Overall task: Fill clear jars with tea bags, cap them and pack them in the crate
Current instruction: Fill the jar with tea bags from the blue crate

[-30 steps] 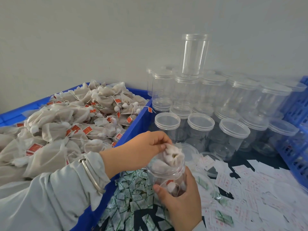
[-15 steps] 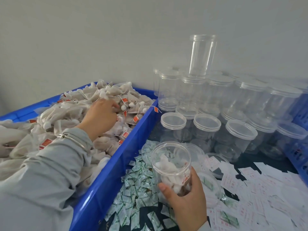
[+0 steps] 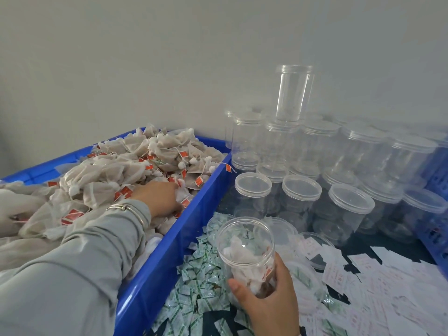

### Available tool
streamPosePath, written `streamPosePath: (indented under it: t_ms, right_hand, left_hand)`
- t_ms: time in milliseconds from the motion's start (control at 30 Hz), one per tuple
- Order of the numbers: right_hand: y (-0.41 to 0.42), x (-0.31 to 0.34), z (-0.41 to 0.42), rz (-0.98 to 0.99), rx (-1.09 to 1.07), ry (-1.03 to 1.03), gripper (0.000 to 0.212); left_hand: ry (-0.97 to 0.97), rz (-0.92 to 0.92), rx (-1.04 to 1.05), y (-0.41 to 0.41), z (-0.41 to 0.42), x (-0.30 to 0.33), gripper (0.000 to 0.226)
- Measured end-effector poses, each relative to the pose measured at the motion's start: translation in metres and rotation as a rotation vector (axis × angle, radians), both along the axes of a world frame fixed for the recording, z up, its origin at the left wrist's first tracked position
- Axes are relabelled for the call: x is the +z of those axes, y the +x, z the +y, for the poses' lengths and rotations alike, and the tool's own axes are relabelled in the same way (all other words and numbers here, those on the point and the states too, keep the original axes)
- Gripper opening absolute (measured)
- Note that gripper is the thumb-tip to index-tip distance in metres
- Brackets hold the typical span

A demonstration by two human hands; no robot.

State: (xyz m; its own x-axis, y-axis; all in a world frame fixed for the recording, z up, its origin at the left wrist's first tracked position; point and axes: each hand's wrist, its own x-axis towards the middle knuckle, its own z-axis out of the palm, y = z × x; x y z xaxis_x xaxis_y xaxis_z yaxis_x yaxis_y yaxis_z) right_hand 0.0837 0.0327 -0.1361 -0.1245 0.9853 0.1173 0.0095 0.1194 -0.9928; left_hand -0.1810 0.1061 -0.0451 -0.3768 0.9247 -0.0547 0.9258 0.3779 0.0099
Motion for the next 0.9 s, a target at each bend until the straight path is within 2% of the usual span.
streamPosePath:
  t_ms: [133,233,433,533,700,800,900]
  right_hand:
    - [0.000,0.000,-0.001,0.006,0.015,0.013,0.099]
    - [0.000,0.001,-0.001,0.007,0.021,0.021,0.101]
    - [0.002,0.003,0.002,-0.038,0.049,0.039,0.094]
    - [0.003,0.004,0.004,-0.044,0.041,0.032,0.093]
    - [0.003,0.005,0.006,-0.044,0.023,0.046,0.090]
    - [0.004,0.004,0.007,-0.037,0.033,0.055,0.090]
    - [0.003,0.002,0.007,-0.031,0.026,0.039,0.093]
  left_hand:
    - [0.055,-0.004,0.021,0.002,0.004,-0.001,0.014]
    - [0.117,-0.028,0.026,0.000,0.005,0.000,0.018]
    - [0.192,-0.258,0.012,-0.006,0.002,0.002,0.015]
    - [0.290,-0.490,0.005,-0.006,-0.001,0.008,0.020]
    - [0.431,-0.990,0.089,0.000,-0.006,0.026,0.017]
    - [0.531,-1.167,0.117,0.009,-0.010,0.038,0.015]
    - [0.598,-1.401,0.052,0.023,-0.018,0.051,0.020]
